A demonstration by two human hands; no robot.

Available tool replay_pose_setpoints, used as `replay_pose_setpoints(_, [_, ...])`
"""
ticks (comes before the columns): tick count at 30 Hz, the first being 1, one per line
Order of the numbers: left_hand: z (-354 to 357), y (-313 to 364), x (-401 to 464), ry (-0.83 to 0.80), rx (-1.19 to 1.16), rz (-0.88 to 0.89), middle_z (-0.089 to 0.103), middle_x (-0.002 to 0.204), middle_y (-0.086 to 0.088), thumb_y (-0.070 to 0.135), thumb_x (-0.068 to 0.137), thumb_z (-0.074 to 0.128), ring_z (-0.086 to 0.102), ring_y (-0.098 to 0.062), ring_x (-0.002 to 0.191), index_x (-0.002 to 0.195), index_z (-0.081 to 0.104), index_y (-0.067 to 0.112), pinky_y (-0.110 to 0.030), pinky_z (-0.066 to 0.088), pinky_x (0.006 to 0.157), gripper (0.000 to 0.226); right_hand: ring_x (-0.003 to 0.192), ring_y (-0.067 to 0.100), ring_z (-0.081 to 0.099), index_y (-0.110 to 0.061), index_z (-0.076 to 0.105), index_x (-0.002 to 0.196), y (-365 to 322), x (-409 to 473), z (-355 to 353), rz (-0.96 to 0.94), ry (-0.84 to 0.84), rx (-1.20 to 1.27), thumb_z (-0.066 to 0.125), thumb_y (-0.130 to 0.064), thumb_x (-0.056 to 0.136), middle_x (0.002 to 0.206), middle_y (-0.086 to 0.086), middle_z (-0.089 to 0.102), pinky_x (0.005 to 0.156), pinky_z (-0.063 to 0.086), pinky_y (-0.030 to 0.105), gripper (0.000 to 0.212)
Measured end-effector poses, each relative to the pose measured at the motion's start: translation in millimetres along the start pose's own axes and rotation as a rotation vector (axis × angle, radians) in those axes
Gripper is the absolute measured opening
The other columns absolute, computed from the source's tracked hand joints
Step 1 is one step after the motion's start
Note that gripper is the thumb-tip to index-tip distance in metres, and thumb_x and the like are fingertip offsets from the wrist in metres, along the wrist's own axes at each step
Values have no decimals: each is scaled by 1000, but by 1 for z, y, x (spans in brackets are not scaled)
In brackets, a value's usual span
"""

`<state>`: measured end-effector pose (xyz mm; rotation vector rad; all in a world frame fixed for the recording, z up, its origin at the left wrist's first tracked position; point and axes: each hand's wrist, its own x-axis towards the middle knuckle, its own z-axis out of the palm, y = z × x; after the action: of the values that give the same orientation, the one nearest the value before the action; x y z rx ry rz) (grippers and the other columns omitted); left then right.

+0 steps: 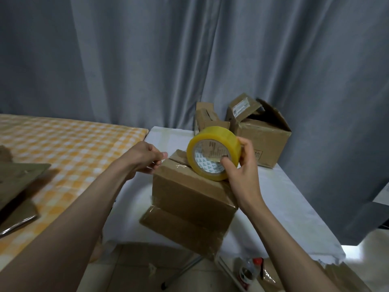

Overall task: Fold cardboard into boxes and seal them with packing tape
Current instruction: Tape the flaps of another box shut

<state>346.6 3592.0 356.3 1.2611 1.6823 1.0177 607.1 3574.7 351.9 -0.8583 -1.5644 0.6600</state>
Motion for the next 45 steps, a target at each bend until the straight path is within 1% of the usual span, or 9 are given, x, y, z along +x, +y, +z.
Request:
replay_pose_setpoints(7, [3, -11, -12, -38, -2, -147, 69, 94, -9, 53, 87, 67, 66, -21, 80, 108, 46, 23, -31, 52, 63, 42, 102, 4, 62, -30, 51, 119, 1, 0, 2, -3, 16, -10, 65, -6, 88, 106, -20, 60, 79, 57, 24, 42])
replay_pose_setpoints(13, [19, -12, -19, 186, -5, 64, 63, 84, -12, -4, 92, 54, 60, -20, 68, 90, 62, 9, -25, 52, 51, 15, 92, -3, 62, -26, 49, 117, 4, 0, 5, 34, 63, -52, 70, -15, 88, 100, -14, 60, 71, 53, 14, 38])
replay_pose_setpoints(16, [14, -6, -24, 320, 122, 311, 71, 93, -7, -4, 92, 55, 67, -21, 81, 96, 74, 10, -30, 58, 73, 24, 87, -5, 62, -23, 50, 109, 3, 0, 8, 31, 71, -89, 71, -18, 88, 92, -13, 61, 65, 51, 11, 30])
replay_pose_setpoints(19, [16, 3, -37, 223, 311, 523, 69, 123, 1, 3, 96, 50, 65, -11, 108, 126, 68, 16, -27, 49, 99, 37, 89, -4, 65, -27, 51, 103, 0, 0, 7, 54, 83, -37, 70, -19, 90, 91, -17, 66, 67, 55, 15, 25])
replay_pose_setpoints(24, [22, -4, -50, 6, 607, 605, 48, 149, 11, 31, 100, 47, 57, -4, 113, 150, 42, 29, -22, 43, 96, 50, 93, 5, 67, -22, 58, 105, -5, 3, 5, 48, 90, 75, 74, -29, 88, 98, -11, 68, 73, 56, 20, 24])
replay_pose_setpoints(28, [25, -11, -53, -39, 754, 618, 20, 161, 17, 48, 101, 41, 23, -4, 147, 157, 24, 31, -29, 25, 119, 61, 96, 4, 66, -28, 60, 111, -8, 4, 6, 40, 82, 78, 78, -36, 85, 102, -14, 67, 76, 55, 19, 33])
replay_pose_setpoints(33, [30, -12, -55, -56, 950, 662, 8, 165, 7, 55, 102, 27, 5, -5, 151, 159, 13, 25, -27, 4, 123, 66, 96, -1, 61, -28, 50, 115, -6, 6, 7, 66, 27, -109, 77, -25, 85, 102, -18, 61, 77, 54, 18, 40])
replay_pose_setpoints(37, [35, -12, -57, -95, 906, 698, 6, 166, 6, 45, 105, 26, 0, -3, 151, 159, 13, 23, -31, 6, 124, 59, 96, 13, 61, -25, 53, 113, -6, 7, 8, 152, -24, -220, 72, -24, 89, 101, -6, 62, 87, 55, 43, 31])
replay_pose_setpoints(45, [39, -15, -57, -77, 886, 667, 2, 165, 10, 44, 105, 26, -2, 0, 150, 159, 9, 25, -23, 0, 123, 59, 95, 16, 63, -25, 58, 114, -20, 5, -5, 195, -27, -205, 65, -15, 90, 102, -3, 66, 88, 56, 45, 28])
